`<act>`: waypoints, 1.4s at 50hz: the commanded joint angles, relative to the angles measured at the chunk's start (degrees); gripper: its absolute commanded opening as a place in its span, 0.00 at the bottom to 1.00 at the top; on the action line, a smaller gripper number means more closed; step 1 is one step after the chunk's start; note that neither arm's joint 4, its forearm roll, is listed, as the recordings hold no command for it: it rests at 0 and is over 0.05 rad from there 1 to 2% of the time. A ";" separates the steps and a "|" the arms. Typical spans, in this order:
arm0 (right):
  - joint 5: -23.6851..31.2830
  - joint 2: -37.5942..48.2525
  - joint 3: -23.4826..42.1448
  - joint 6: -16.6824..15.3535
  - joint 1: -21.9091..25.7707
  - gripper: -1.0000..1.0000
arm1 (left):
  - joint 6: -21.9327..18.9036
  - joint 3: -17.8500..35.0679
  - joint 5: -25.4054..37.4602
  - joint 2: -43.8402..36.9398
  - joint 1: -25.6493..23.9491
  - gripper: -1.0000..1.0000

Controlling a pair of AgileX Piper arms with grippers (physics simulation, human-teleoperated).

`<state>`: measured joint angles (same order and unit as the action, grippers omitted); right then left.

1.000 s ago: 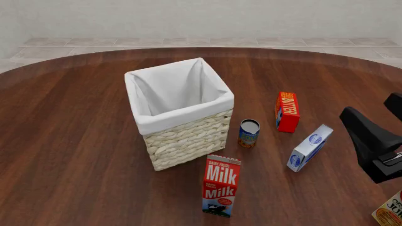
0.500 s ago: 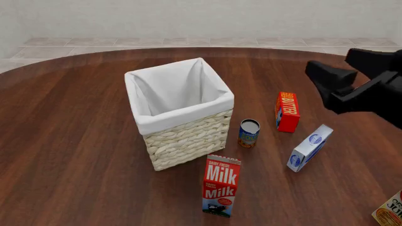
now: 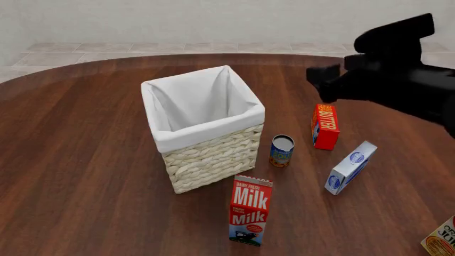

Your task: Pick up the alphabet soup and the tomato sauce, and put them in the basket.

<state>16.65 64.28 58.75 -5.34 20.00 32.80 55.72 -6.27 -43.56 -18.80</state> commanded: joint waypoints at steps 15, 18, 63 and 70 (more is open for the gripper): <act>5.11 7.17 2.48 2.56 2.12 1.00 | 0.94 -1.15 -1.80 -0.15 -0.35 1.00; 5.65 7.75 2.56 1.79 2.01 1.00 | 1.06 -1.36 -2.03 -0.26 -0.33 1.00; 4.98 17.03 0.90 -1.27 -1.15 1.00 | 1.61 -2.95 -2.97 -0.62 0.00 1.00; 4.00 18.43 0.31 -0.88 -0.80 1.00 | 1.75 -3.06 -3.01 -0.60 0.07 1.00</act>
<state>21.91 80.64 59.64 -6.48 19.05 34.46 52.82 -9.35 -44.25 -18.80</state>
